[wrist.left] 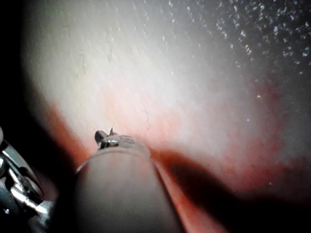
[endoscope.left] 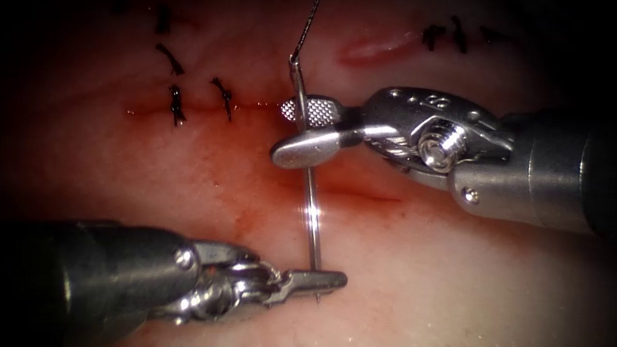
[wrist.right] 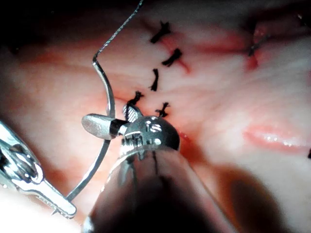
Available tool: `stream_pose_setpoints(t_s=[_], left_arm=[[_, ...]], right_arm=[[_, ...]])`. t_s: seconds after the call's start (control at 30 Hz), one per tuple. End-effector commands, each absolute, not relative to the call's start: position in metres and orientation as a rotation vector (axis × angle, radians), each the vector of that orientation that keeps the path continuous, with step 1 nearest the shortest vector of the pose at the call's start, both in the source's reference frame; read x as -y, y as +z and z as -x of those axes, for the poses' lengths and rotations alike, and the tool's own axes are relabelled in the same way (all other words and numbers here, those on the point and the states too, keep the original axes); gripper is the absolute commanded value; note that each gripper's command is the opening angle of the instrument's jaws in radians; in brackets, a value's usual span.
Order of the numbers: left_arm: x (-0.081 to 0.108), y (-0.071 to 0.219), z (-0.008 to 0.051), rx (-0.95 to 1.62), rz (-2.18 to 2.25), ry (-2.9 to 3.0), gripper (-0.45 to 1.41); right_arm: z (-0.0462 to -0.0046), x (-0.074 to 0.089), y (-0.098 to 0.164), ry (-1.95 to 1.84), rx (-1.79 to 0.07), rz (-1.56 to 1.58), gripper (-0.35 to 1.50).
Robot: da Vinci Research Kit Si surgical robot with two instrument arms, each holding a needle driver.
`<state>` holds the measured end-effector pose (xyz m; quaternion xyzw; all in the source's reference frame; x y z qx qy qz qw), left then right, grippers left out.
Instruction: Wound Closure
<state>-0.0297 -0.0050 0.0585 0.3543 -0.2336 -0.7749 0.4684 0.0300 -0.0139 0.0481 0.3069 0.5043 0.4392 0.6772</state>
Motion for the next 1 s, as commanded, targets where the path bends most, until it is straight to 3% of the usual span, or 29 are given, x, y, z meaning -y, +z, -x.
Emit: stream_pose_setpoints(t_s=[0.03, 0.2, 0.23, 0.27, 0.33, 0.47, 0.57, 0.83, 0.93, 1.0], left_arm=[[0.0048, 0.059, 0.0304, 0.573, -0.867, -1.9, -0.45], [0.0049, 0.059, 0.0304, 0.575, -0.864, -1.895, -0.45], [0.0048, 0.0589, 0.0304, 0.574, -0.864, -1.895, 0.27], [0.0047, 0.0589, 0.0304, 0.574, -0.865, -1.896, 0.64], [0.0045, 0.0588, 0.0304, 0.576, -0.871, -1.895, 0.94], [0.0044, 0.0588, 0.0301, 0.55, -0.944, -1.981, 1.26], [0.0044, 0.0589, 0.0298, 0.535, -0.982, -2.036, 1.35], [0.0035, 0.0586, 0.0278, 0.49, -1.045, -2.098, 1.28], [0.0024, 0.059, 0.026, 0.455, -1.081, -2.164, 1.04], [0.0017, 0.0595, 0.0254, 0.434, -1.112, -2.211, 0.68]], right_arm=[[-0.0311, 0.0134, 0.0482, 0.987, -1.134, -0.687, -0.35], [-0.031, 0.0133, 0.0482, 1.0, -1.131, -0.652, -0.35], [-0.0309, 0.0133, 0.0481, 0.999, -1.131, -0.654, -0.35], [-0.0308, 0.0133, 0.0481, 0.998, -1.131, -0.655, -0.35], [-0.0306, 0.0133, 0.0481, 0.998, -1.133, -0.656, -0.35], [-0.03, 0.0128, 0.0479, 1.014, -1.158, -0.651, -0.35], [-0.0295, 0.012, 0.0479, 1.03, -1.177, -0.627, -0.35], [-0.0287, 0.0102, 0.0489, 0.979, -1.249, -0.56, -0.35], [-0.0283, 0.0095, 0.0496, 0.841, -1.324, -0.458, -0.35], [-0.0281, 0.0092, 0.0499, 0.764, -1.372, -0.478, -0.35]])
